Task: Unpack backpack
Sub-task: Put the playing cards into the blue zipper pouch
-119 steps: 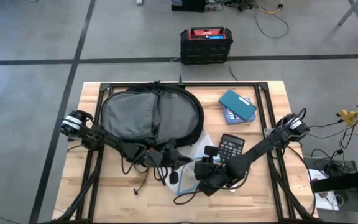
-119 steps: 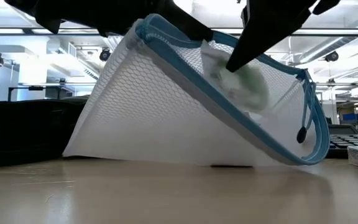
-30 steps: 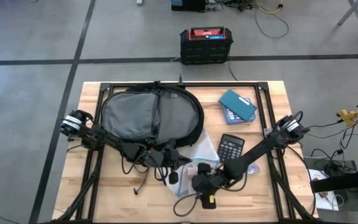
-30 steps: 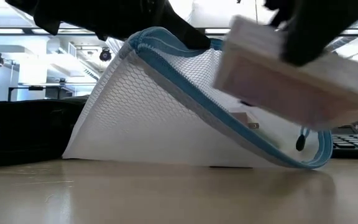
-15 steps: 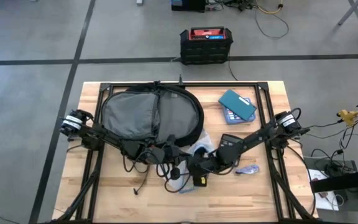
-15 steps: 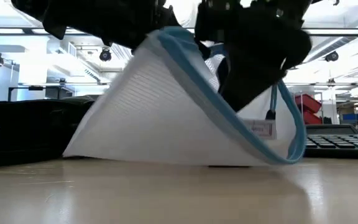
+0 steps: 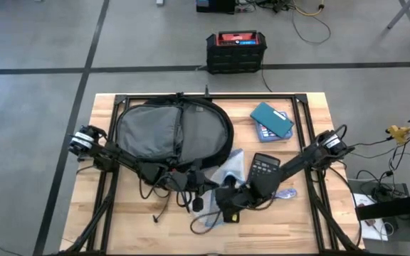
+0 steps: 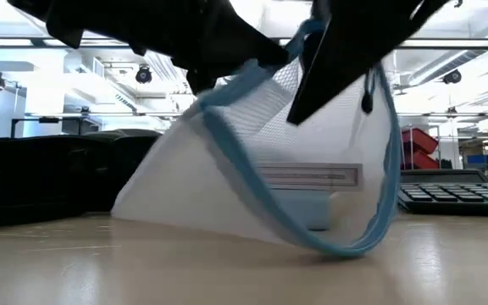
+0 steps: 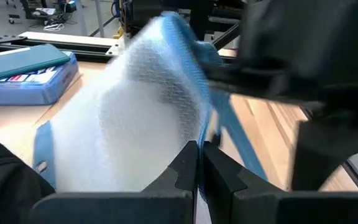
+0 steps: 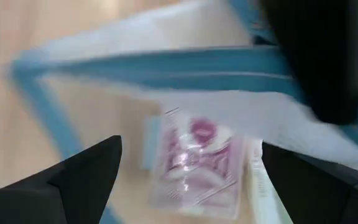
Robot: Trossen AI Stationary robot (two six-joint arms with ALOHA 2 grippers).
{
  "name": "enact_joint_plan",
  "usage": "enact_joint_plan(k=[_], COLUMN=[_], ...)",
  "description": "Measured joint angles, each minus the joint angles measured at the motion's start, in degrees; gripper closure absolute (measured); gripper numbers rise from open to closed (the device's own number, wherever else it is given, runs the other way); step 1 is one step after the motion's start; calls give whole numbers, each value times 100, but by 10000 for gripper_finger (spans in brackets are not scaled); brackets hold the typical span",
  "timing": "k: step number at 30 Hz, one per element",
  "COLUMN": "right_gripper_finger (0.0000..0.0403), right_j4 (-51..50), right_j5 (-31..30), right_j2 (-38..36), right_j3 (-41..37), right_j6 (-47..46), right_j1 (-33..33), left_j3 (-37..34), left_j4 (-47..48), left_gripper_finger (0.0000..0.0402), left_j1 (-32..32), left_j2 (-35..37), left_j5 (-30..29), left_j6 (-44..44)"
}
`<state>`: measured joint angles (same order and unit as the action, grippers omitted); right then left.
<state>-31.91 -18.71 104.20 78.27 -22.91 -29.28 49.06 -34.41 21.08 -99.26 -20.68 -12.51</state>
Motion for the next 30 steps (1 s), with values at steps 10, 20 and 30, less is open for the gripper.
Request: enact_joint_plan(k=[10,20,30], right_gripper_finger=[38,38,37], right_j4=[658,649,-133], right_j5=[877,869,668], right_j2=[169,912,557], right_j3=[47,86,90], right_j6=[-251,-135,-559], right_j1=[-424,-90,-128], left_j3=[-2,0,-2], left_j4=[-6,-67,-62], left_gripper_finger=[401,401,401], left_j1=[-13,-13,-15], left_j2=[0,0,0], left_j5=[-89,-61,41], left_j6=[-2,0,17])
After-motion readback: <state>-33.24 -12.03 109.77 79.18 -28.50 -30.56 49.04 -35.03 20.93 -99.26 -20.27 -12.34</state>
